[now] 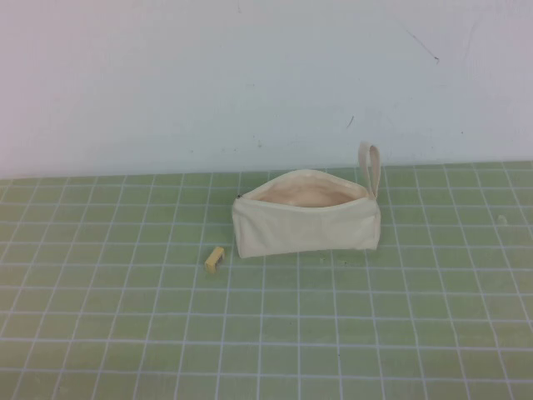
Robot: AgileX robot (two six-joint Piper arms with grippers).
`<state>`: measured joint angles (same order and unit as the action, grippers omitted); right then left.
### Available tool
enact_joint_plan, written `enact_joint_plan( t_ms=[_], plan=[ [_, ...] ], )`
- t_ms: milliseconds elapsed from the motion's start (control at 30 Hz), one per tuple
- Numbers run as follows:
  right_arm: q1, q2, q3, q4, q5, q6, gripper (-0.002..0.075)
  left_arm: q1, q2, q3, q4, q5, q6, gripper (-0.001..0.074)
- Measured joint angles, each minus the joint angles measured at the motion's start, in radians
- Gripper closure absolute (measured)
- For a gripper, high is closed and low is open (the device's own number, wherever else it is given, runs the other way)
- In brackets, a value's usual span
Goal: Put eraser into pencil case
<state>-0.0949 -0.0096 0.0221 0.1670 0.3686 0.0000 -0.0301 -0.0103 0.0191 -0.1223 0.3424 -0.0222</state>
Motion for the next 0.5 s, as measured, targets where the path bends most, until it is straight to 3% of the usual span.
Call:
enact_joint_plan(
  t_ms=[367,500],
  plan=[
    [0.006,0.0,0.0,-0.049,-0.004,-0.006,0.0726,0.0,0.0,0.0,0.0,0.0,0.0,0.0736],
    [0.017,0.0,0.0,-0.086,-0.008,-0.117,0.0726,0.0,0.0,0.0,0.0,0.0,0.0,0.0736]
  ],
)
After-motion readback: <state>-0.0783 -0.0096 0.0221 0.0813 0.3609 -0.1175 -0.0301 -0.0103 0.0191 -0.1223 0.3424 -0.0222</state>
